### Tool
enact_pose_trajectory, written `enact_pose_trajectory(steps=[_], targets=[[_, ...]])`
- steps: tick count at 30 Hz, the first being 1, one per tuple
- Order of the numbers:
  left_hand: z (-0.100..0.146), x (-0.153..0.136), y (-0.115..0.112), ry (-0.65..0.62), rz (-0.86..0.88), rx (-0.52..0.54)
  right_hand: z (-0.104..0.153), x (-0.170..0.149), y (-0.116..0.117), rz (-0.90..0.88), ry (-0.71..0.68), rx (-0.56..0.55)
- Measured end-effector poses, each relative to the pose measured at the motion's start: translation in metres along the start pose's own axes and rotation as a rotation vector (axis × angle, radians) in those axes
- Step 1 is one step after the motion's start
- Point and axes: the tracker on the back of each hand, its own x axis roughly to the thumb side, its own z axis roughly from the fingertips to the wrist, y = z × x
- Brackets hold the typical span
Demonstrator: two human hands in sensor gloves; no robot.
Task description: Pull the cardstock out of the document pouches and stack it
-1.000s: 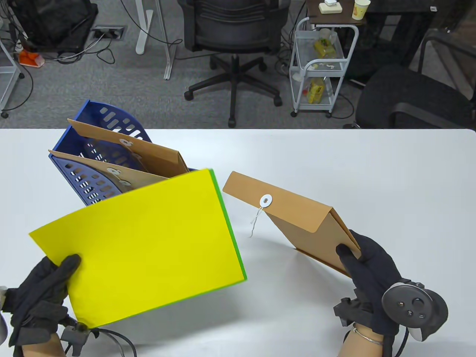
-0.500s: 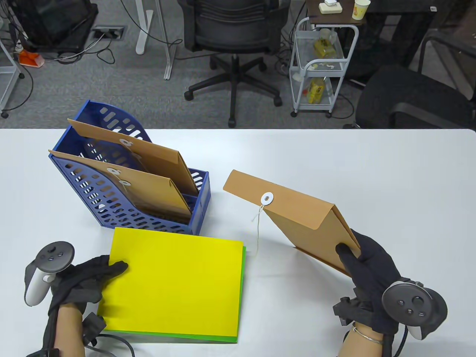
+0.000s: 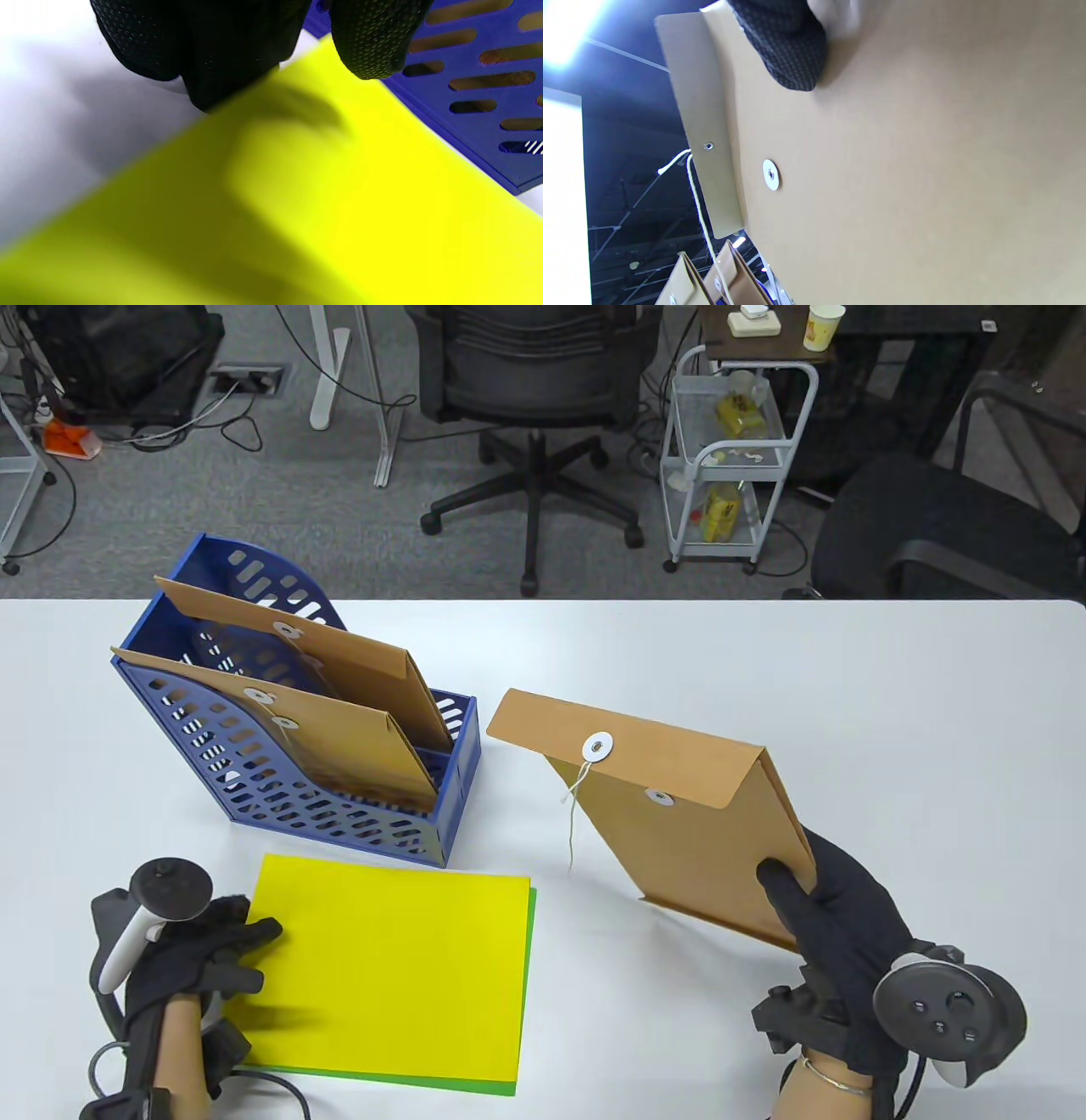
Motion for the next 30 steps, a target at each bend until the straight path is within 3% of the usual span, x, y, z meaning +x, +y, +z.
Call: enact_pose_trajectory(steps=[4, 8, 13, 17, 21, 28, 30], targets=[[0.012, 0.005, 0.007, 0.007, -0.084, 0.131, -0.019, 0.0, -0.007, -0.118, 0.078, 0.095], [0.025, 0.014, 0.01, -0.084, -0.146, 0.298, -0.038, -0.014, 0.001, -0.127, 0.253, 0.206], [0.048, 0.036, 0.006, -0.377, -0.236, 0.54, -0.051, -0.057, 0.034, 0.05, 0.511, 0.365], [0.06, 0.051, -0.001, -0.592, -0.262, 0.54, -0.047, -0.09, 0.063, 0.155, 0.653, 0.387], [0.07, 0.063, -0.01, -0.742, -0.254, 0.533, -0.036, -0.107, 0.095, 0.583, 0.643, 0.322], [0.071, 0.07, -0.019, -0.796, -0.29, 0.514, -0.012, -0.138, 0.127, 0.742, 0.737, 0.338], [0.069, 0.07, -0.021, -0.797, -0.291, 0.505, -0.005, -0.148, 0.135, 0.833, 0.747, 0.39]])
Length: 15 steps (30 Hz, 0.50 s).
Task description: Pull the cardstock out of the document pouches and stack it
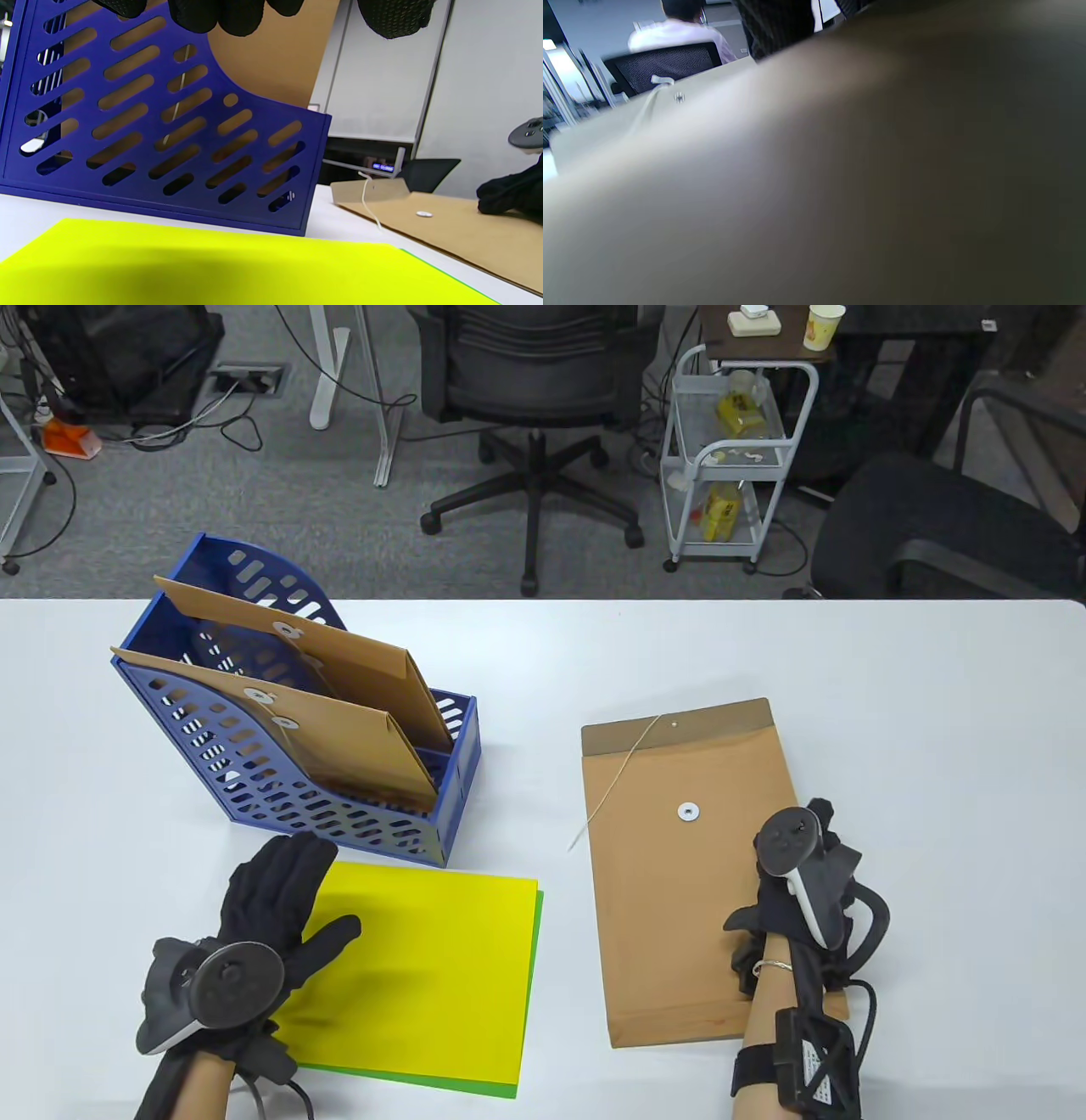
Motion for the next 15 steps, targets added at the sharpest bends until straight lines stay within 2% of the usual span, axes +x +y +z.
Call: enact_pose_trajectory(steps=[5, 9, 13, 15], targets=[[-0.001, 0.001, -0.001, 0.001, 0.001, -0.011, -0.002, -0.002, 0.017, 0.023, 0.026, 0.049], [-0.001, 0.001, -0.002, -0.005, 0.0, -0.014, 0.005, -0.001, 0.008, 0.122, -0.008, 0.017], [-0.002, 0.002, -0.006, -0.018, 0.002, -0.039, 0.021, 0.002, -0.01, 0.102, -0.214, 0.017], [-0.003, 0.002, -0.008, -0.023, 0.001, -0.057, 0.037, 0.005, -0.021, 0.05, -0.36, -0.027]])
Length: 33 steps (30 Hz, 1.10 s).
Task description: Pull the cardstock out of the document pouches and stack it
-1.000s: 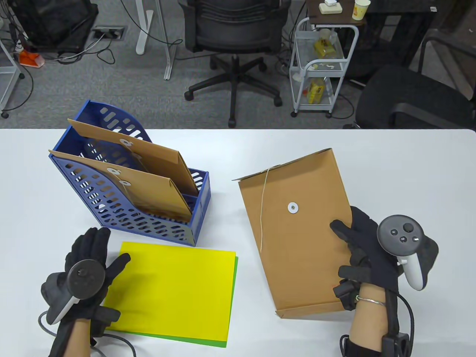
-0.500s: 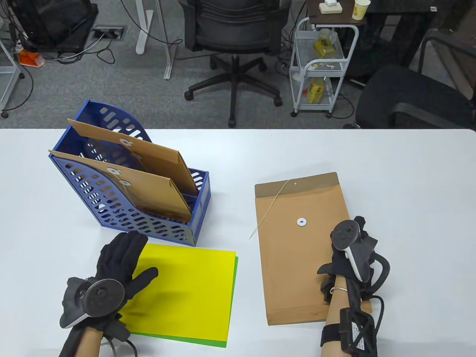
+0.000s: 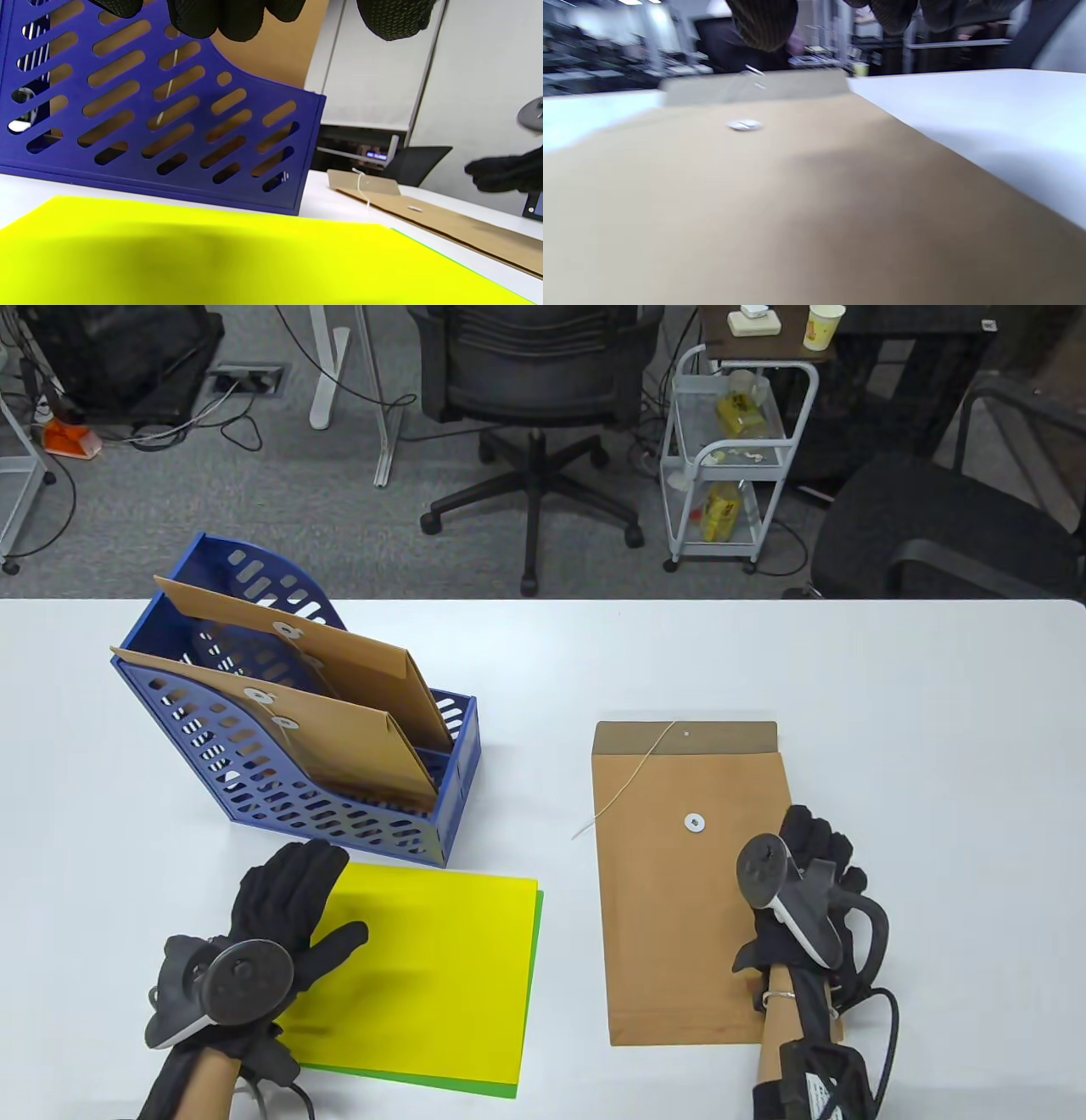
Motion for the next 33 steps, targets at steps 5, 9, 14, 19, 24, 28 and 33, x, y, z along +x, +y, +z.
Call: enact_pose_trajectory(steps=[5, 9, 14, 19, 24, 28, 33], targets=[[-0.002, 0.003, -0.005, -0.017, -0.018, -0.032, 0.04, 0.021, -0.014, -0.098, -0.332, -0.026], [-0.006, 0.007, -0.01, -0.018, -0.043, -0.071, 0.071, 0.033, -0.015, -0.145, -0.518, -0.005], [-0.011, 0.011, -0.001, 0.039, -0.097, 0.003, 0.097, 0.04, -0.005, -0.159, -0.635, 0.022], [-0.02, 0.029, 0.047, 0.084, -0.132, 0.302, 0.103, 0.04, -0.001, -0.146, -0.665, 0.02], [-0.05, 0.068, 0.098, 0.126, -0.267, 0.479, 0.101, 0.034, -0.005, -0.225, -0.667, 0.005], [-0.079, 0.09, 0.115, 0.217, -0.366, 0.456, 0.101, 0.031, -0.006, -0.232, -0.66, -0.001], [-0.098, 0.098, 0.122, 0.282, -0.344, 0.356, 0.105, 0.03, -0.011, -0.244, -0.671, -0.029]])
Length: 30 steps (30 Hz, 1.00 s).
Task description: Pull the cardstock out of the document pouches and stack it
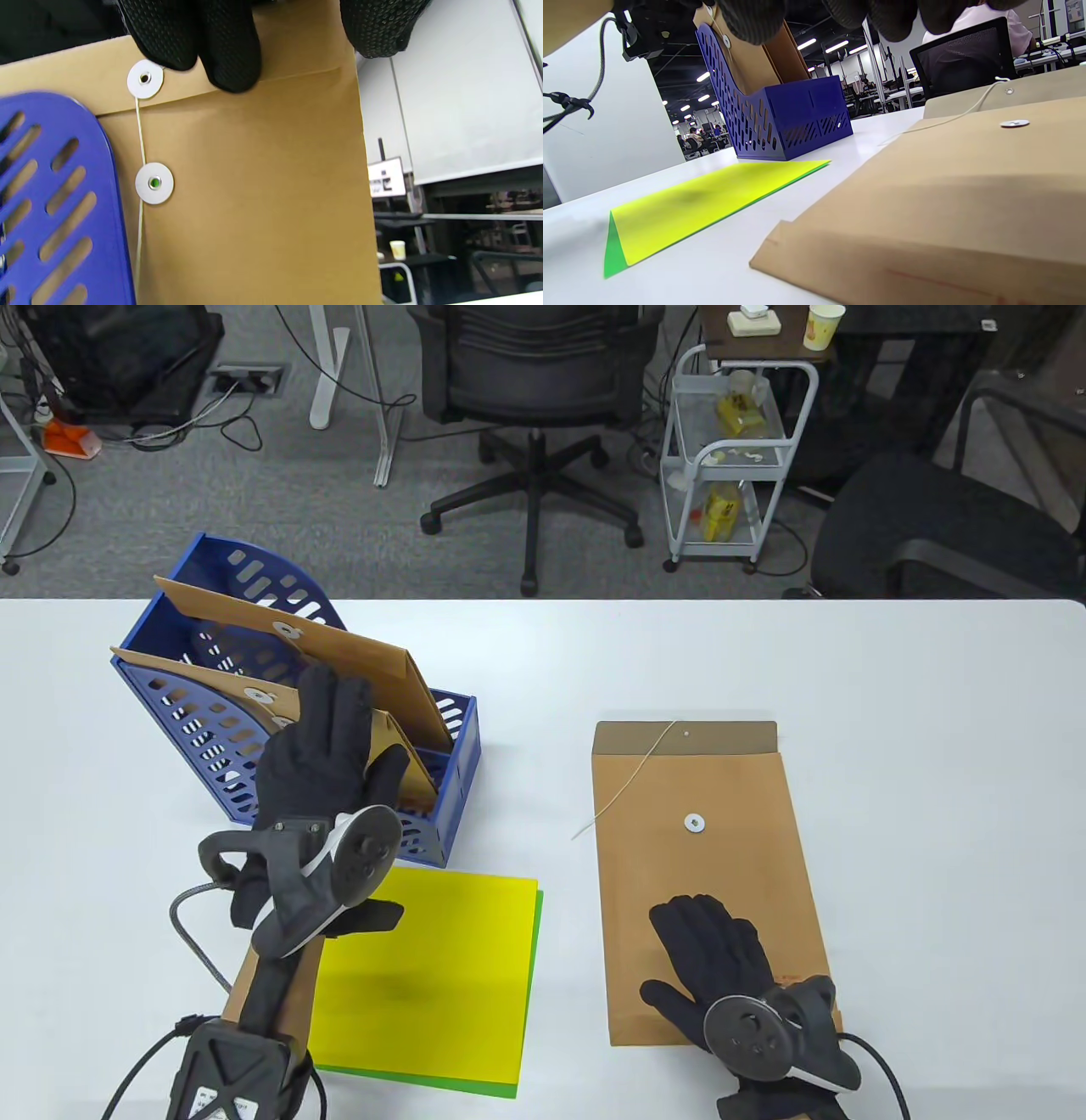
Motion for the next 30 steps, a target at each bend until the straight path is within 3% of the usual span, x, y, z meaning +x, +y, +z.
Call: enact_pose_trajectory(steps=[2, 6, 10, 11, 13, 15, 21, 26, 30], targets=[[-0.002, 0.0, 0.005, -0.02, 0.053, 0.001, 0.0, -0.001, -0.002, -0.008, 0.0, -0.011], [-0.006, -0.002, 0.01, -0.064, 0.058, -0.117, -0.001, -0.003, -0.002, -0.023, 0.013, -0.003], [-0.007, -0.005, 0.011, -0.078, 0.11, -0.135, -0.001, -0.002, -0.001, -0.016, 0.017, -0.006], [-0.006, -0.006, 0.01, -0.103, 0.136, -0.111, -0.001, -0.002, -0.002, -0.013, 0.018, -0.015], [-0.002, -0.007, 0.012, -0.121, 0.112, 0.065, -0.002, 0.0, -0.003, -0.009, 0.022, -0.029], [0.003, -0.007, 0.022, -0.124, 0.089, 0.111, -0.004, 0.002, -0.006, -0.008, 0.026, -0.034], [0.024, 0.008, 0.083, -0.201, 0.065, 0.34, -0.017, 0.024, -0.035, -0.042, -0.035, -0.143], [0.057, 0.034, 0.133, -0.287, 0.088, 0.515, -0.026, 0.059, -0.078, -0.033, -0.107, -0.327], [0.078, 0.058, 0.158, -0.37, 0.185, 0.558, -0.031, 0.084, -0.112, -0.052, -0.184, -0.536]])
